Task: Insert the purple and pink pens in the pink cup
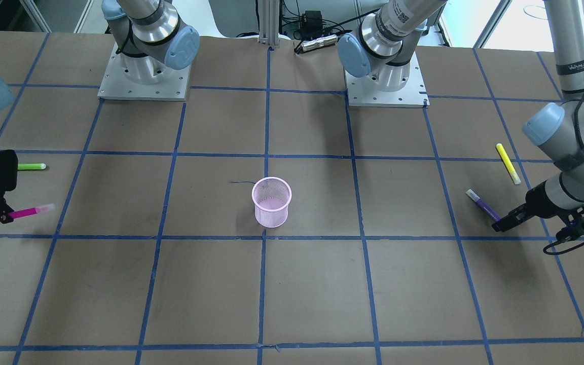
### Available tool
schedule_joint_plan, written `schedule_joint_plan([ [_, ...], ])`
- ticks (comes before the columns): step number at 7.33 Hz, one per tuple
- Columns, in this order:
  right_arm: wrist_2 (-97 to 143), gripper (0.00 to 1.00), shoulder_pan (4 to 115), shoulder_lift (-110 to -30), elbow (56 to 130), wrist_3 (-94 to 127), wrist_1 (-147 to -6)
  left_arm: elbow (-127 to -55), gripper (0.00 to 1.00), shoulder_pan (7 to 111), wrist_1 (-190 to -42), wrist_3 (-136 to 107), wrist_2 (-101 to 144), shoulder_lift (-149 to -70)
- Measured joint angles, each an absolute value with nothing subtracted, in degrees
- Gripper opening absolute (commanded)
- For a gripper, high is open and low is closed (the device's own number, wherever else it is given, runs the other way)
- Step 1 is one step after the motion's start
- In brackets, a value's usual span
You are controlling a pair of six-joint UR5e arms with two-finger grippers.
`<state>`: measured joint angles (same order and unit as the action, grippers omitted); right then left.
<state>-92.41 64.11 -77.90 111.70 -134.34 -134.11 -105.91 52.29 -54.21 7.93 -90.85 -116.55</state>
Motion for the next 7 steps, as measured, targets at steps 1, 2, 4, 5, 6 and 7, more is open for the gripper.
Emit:
schedule_joint_plan([
  [1,-94.6,0.0,69.0,-79.8,111.6,-129.7,-134.1,-105.9,0.57,52.3,-54.1,7.9,-90.8,-116.7],
  [2,-96.4,0.0,73.9,-81.0,111.2,-124.9,-133.8,-105.9,0.48,52.3,-54.1,8.1,-90.8,-116.8],
  [4,-99.4,0.0,83.9,-82.1,109.5,-113.2,-131.5,-105.9,0.0,52.3,-54.2,8.2,-90.7,-116.8],
  [5,-101.0,0.0,88.9,-82.2,108.5,-106.2,-130.2,-105.9,0.0,52.3,-54.2,8.0,-90.6,-116.9],
  [6,-101.9,0.0,94.0,-82.3,107.7,-98.8,-128.9,-105.9,0.0,52.5,-54.2,7.9,-90.6,-116.8],
  [7,-102.8,0.0,99.1,-82.3,107.1,-90.6,-127.2,-105.8,0.0,52.9,-54.2,7.9,-90.3,-116.3],
])
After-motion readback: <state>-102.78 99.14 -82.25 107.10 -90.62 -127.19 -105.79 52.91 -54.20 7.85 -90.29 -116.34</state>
